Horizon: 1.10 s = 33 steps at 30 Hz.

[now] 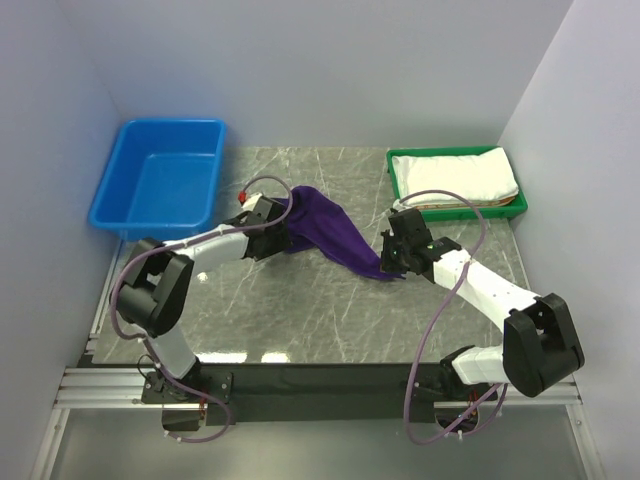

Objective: Fold and stack the towels
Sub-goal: Flatten out the crumpled towel

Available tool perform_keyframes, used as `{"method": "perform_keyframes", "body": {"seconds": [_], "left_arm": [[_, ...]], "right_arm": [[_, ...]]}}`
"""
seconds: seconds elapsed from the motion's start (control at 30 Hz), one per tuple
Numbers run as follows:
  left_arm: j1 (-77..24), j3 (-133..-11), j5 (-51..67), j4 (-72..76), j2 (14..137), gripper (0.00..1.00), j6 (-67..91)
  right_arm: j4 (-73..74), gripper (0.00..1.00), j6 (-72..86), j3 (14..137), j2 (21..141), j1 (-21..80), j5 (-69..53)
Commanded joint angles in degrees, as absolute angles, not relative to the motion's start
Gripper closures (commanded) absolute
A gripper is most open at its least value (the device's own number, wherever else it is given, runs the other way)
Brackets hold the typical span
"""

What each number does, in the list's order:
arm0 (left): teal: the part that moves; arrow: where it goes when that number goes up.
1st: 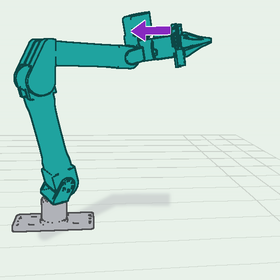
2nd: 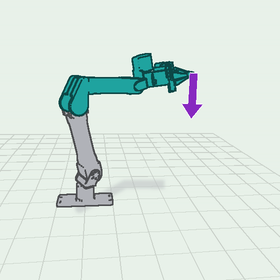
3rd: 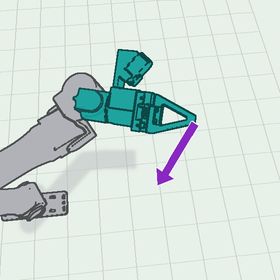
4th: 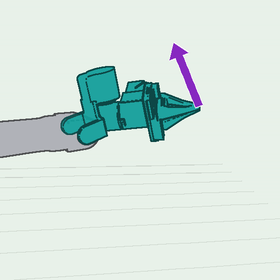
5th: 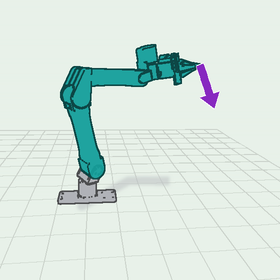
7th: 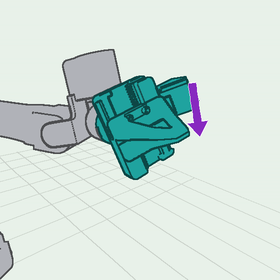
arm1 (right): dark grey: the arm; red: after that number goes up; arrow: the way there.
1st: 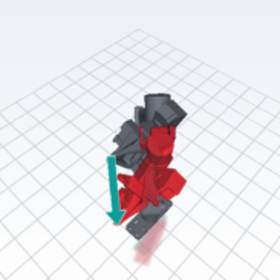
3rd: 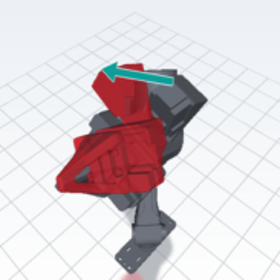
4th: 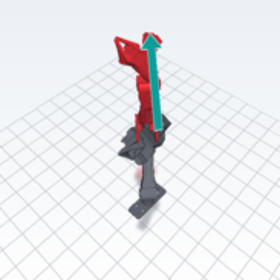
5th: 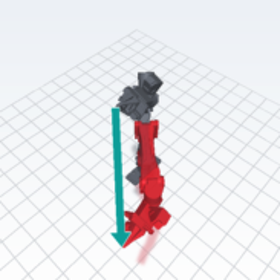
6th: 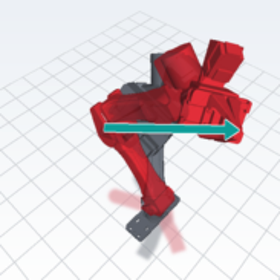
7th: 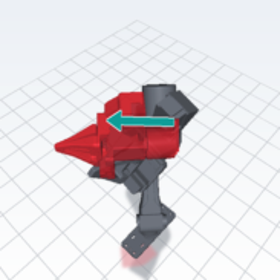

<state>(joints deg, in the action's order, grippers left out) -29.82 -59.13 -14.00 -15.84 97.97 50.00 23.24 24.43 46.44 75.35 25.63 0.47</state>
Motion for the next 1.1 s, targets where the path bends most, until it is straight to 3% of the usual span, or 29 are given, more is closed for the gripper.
{"method": "perform_keyframes", "body": {"seconds": [0.0,0.17,0.3,0.33,0.4,0.43,0.5,0.8,1.07], "left_arm": [[-30.0,-59.0,-12.3,-9.1,98.9,0.38,53.6],[-30.0,-58.7,-12.0,-7.3,101.8,0.44,55.2],[-30.1,-58.6,-13.6,-6.5,104.8,0.56,55.3],[-30.0,-58.7,-13.7,-6.6,105.3,0.66,55.3],[-30.1,-58.8,-14.0,-6.8,106.3,0.74,55.4],[-30.1,-58.9,-14.0,-7.3,106.4,0.90,55.4],[-29.9,-59.2,-15.5,-8.6,105.2,0.99,54.7],[-25.3,-72.2,-32.5,-25.9,86.4,0.99,44.3],[-22.2,-89.4,-43.4,-32.3,75.5,0.99,31.8]], "right_arm": [[21.2,1.00,24.3,46.0,74.5,25.5,0.6],[20.9,1.00,24.3,45.6,74.6,25.5,0.4],[20.7,1.00,24.2,45.4,74.6,25.4,0.5],[20.8,1.00,24.2,45.4,74.6,25.4,0.5],[21.0,1.00,24.2,45.5,74.4,25.5,0.7],[21.4,1.00,24.1,45.6,74.3,25.4,1.4],[22.1,1.00,23.8,46.1,73.1,25.3,2.8],[28.6,1.00,22.5,49.4,64.5,24.3,12.5],[36.2,1.00,23.1,49.8,54.9,24.3,4.1]]}}
